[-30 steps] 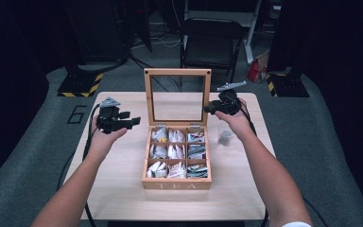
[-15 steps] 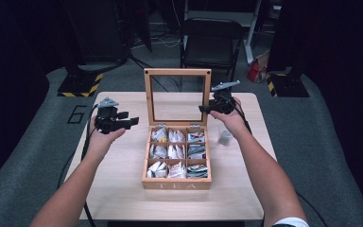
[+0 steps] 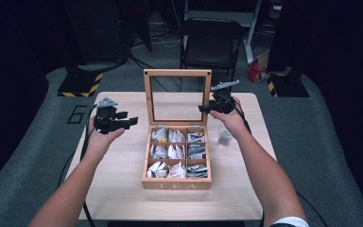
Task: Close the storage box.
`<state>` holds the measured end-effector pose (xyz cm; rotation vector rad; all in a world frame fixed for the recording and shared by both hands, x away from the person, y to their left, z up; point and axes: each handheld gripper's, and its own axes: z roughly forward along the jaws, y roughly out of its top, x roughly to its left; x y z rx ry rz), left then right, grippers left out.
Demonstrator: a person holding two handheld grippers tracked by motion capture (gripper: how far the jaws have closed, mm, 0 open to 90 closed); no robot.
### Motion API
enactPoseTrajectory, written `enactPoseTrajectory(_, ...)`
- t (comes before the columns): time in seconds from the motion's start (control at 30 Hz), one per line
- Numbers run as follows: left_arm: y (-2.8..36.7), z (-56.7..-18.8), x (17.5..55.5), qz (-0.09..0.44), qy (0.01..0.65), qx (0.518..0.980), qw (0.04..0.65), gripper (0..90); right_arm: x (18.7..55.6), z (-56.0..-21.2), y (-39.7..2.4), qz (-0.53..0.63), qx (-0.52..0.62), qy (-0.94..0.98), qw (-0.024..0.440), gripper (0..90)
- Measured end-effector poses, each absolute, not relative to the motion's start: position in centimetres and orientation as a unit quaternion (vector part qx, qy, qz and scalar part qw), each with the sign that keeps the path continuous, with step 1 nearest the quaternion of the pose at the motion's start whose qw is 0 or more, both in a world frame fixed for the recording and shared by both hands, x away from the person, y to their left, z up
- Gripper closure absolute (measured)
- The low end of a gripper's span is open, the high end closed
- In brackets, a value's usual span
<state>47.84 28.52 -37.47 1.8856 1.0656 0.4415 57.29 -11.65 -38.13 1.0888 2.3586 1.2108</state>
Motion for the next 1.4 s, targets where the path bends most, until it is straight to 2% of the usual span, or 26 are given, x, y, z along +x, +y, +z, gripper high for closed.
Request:
enactPoseTrajectory(0.23, 28.3, -37.5, 47.9, 0.177, 0.429, 0.764, 0.448, 41.6, 57.1, -37.7, -11.9, 0.412, 0.380, 0.817, 0.137, 61.7)
enactPoseTrajectory(0.4, 28.0, -37.5, 48.0, 0.177, 0.429, 0.765, 0.448, 41.6, 56.6, -37.6, -12.1, 0.414, 0.382, 0.814, 0.139, 65.7)
enactPoseTrajectory(1.1, 26.3, -36.2, 49.5, 0.178, 0.420, 0.765, 0.455, 41.9, 54.9, -37.7, -12.4, 0.424, 0.363, 0.817, 0.147, 65.7)
enactPoseTrajectory(1.4, 25.3, -35.7, 50.3, 0.176, 0.411, 0.767, 0.459, 46.7, 54.0, -37.8, -12.3, 0.429, 0.357, 0.814, 0.160, 64.9)
